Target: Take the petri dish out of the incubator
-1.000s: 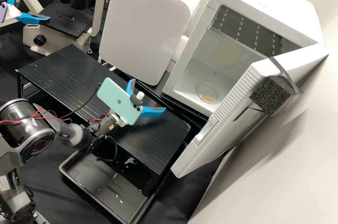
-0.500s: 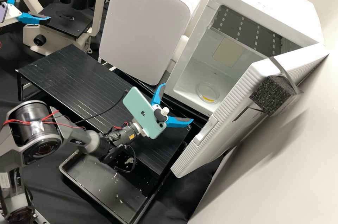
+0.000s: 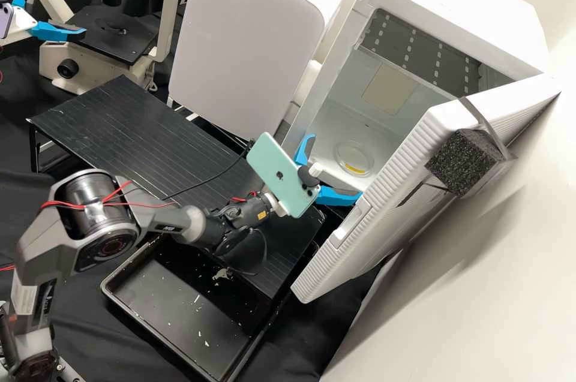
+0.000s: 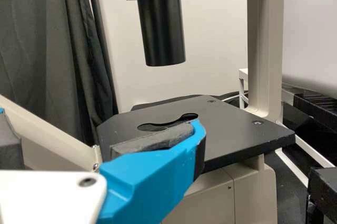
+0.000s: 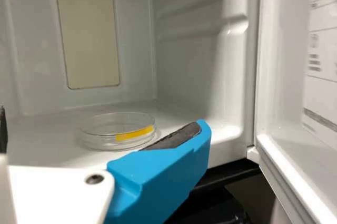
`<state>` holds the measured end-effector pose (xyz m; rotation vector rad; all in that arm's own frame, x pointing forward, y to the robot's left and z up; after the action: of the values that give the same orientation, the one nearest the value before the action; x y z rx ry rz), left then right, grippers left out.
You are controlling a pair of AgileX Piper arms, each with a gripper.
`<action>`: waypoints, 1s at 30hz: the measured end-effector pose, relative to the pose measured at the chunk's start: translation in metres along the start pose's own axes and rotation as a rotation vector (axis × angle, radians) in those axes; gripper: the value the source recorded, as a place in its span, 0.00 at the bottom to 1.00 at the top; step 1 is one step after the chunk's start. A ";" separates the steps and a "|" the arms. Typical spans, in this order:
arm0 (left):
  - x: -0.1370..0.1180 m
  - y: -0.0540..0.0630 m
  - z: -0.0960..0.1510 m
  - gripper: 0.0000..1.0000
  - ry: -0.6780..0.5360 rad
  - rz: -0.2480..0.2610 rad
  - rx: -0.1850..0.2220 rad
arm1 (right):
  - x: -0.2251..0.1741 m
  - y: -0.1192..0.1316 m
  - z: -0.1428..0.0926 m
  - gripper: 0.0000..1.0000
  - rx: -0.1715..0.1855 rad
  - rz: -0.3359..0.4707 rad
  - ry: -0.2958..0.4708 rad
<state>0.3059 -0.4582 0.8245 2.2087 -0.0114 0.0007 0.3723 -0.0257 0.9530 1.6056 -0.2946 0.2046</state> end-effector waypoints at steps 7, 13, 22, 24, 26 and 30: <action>0.000 0.000 0.000 1.00 0.000 0.000 0.000 | 0.025 -0.005 0.009 1.00 -0.020 -0.034 -0.050; 0.000 0.000 0.000 1.00 0.000 0.000 0.000 | 0.039 -0.009 0.017 1.00 -0.036 -0.058 -0.083; 0.000 0.000 0.000 1.00 0.000 0.000 0.000 | 0.059 -0.013 0.022 1.00 -0.053 -0.073 -0.101; 0.000 0.000 0.000 1.00 0.000 0.000 0.000 | 0.063 -0.012 0.021 1.00 -0.053 -0.069 -0.096; 0.000 0.000 0.000 1.00 0.000 0.000 0.000 | 0.067 -0.014 0.023 1.00 -0.055 -0.071 -0.094; 0.000 0.000 0.000 1.00 0.000 0.000 0.000 | 0.074 -0.014 0.023 1.00 -0.062 -0.076 -0.097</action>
<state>0.3059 -0.4582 0.8245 2.2087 -0.0114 0.0007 0.4455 -0.0532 0.9612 1.5652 -0.3112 0.0589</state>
